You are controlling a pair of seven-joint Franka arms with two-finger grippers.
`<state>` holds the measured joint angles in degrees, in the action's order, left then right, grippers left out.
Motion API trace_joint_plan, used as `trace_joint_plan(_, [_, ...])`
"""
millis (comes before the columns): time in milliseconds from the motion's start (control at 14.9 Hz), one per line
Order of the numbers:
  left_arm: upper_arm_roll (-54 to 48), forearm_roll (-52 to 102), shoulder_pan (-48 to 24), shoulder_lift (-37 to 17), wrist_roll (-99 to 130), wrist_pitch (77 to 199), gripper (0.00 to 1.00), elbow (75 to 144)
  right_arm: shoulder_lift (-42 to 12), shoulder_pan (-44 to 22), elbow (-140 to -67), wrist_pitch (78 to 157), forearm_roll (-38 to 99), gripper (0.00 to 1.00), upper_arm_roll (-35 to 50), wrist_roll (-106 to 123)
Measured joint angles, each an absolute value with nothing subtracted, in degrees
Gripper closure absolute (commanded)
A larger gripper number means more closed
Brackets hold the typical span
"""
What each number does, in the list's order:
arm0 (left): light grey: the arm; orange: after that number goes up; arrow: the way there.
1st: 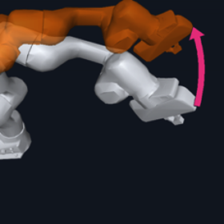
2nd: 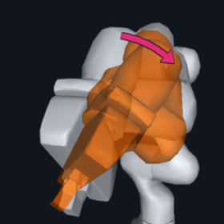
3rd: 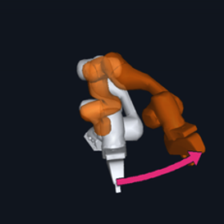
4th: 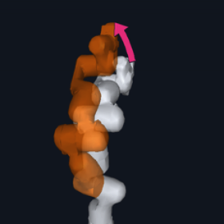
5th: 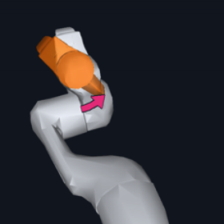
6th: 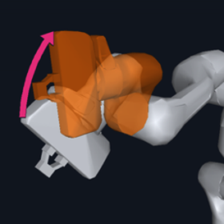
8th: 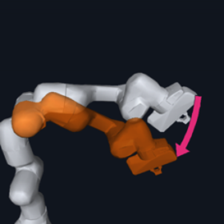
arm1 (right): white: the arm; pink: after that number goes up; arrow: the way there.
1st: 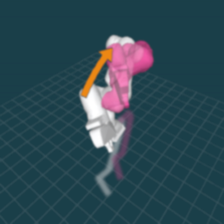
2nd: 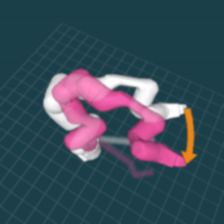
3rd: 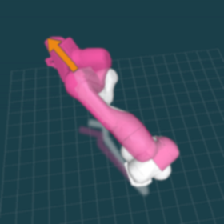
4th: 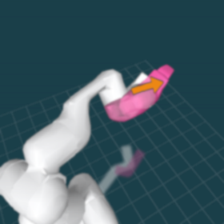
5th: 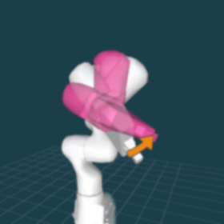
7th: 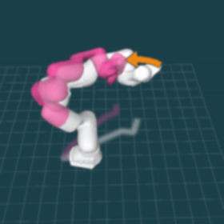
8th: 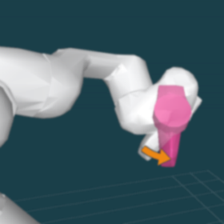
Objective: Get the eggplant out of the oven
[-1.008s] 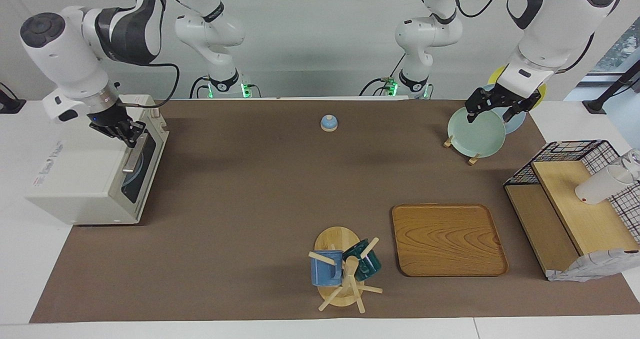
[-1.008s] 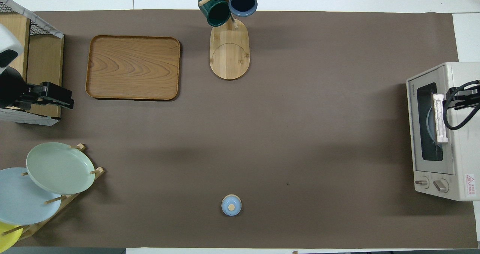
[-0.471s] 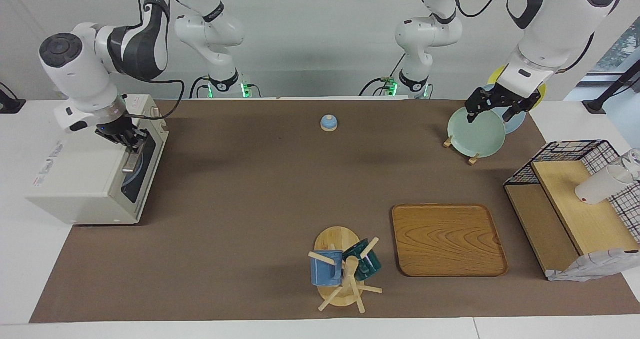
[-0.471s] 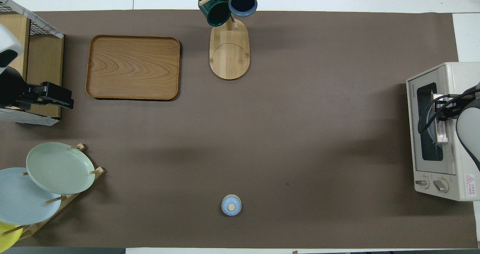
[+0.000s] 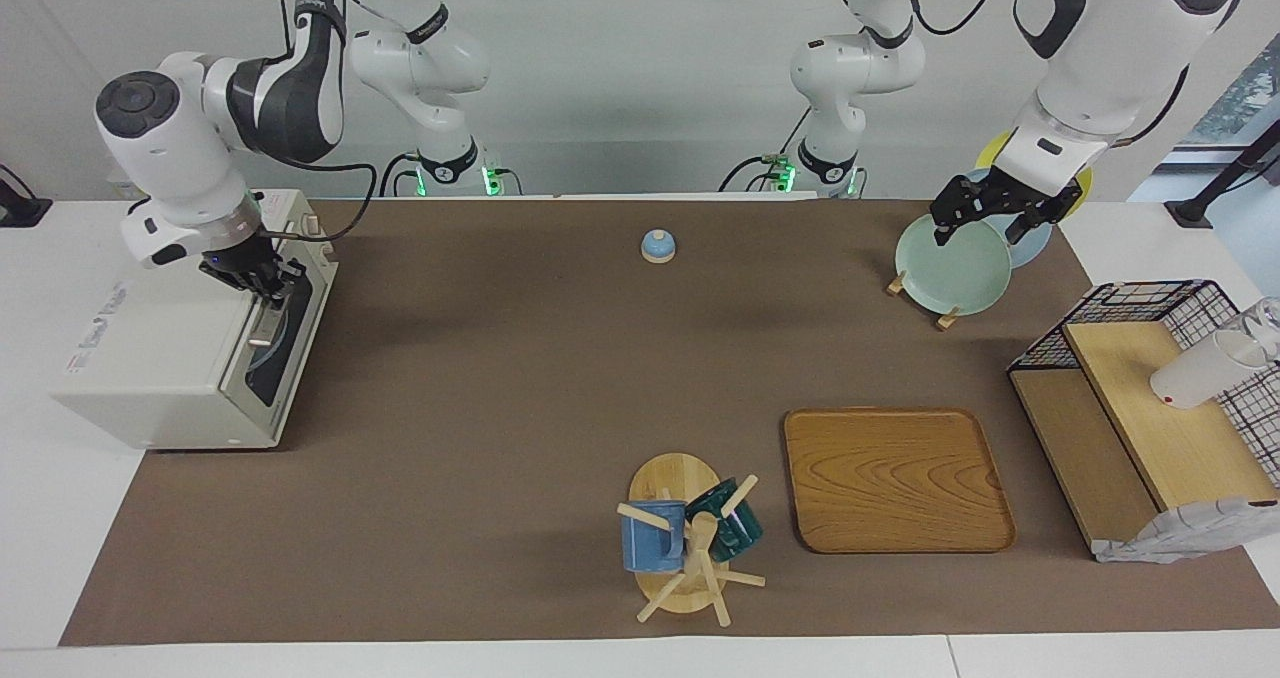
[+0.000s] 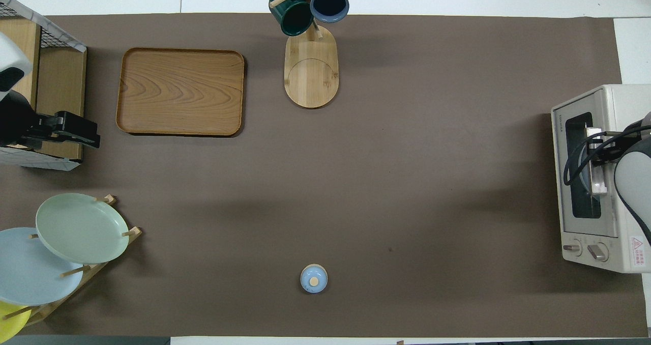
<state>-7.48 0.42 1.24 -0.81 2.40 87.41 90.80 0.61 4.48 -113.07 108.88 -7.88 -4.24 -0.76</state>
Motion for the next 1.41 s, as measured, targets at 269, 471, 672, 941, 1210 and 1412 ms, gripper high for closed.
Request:
trace_joint_plan(269, [-7.48, 0.42, 1.24, -0.81, 2.40, 87.41, 0.00, 90.80, 1.88, 0.93, -118.13, 114.32, -6.15, 1.00, -3.59, -2.24])
trace_joint_plan(471, [-7.48, 0.42, 1.24, -0.81, 2.40, 87.41, 0.00, 90.80, 0.56, -1.25, -121.79, 119.97, -3.88, 1.00, -2.94, -4.50])
trace_joint_plan(672, [-7.48, 0.42, 1.24, -0.81, 2.40, 87.42, 0.00, 90.80, -2.17, -2.51, -124.51, 127.49, -2.65, 1.00, -2.68, -4.67])
trace_joint_plan(941, [-7.47, 0.42, 1.24, -0.81, 2.40, 87.43, 0.00, 90.80, -6.65, -3.17, -125.21, 131.77, 0.20, 1.00, -2.56, -4.92])
trace_joint_plan(1210, [-7.43, 0.42, 1.26, -0.81, 2.40, 87.42, 0.00, 90.85, -9.81, -3.24, -125.27, 134.35, 1.29, 1.00, -2.55, -5.22])
trace_joint_plan(1412, [-7.40, 0.42, 1.30, -0.81, 2.40, 87.42, 0.00, 90.97, -10.90, -3.24, -125.24, 135.56, 1.36, 1.00, -2.49, -5.25])
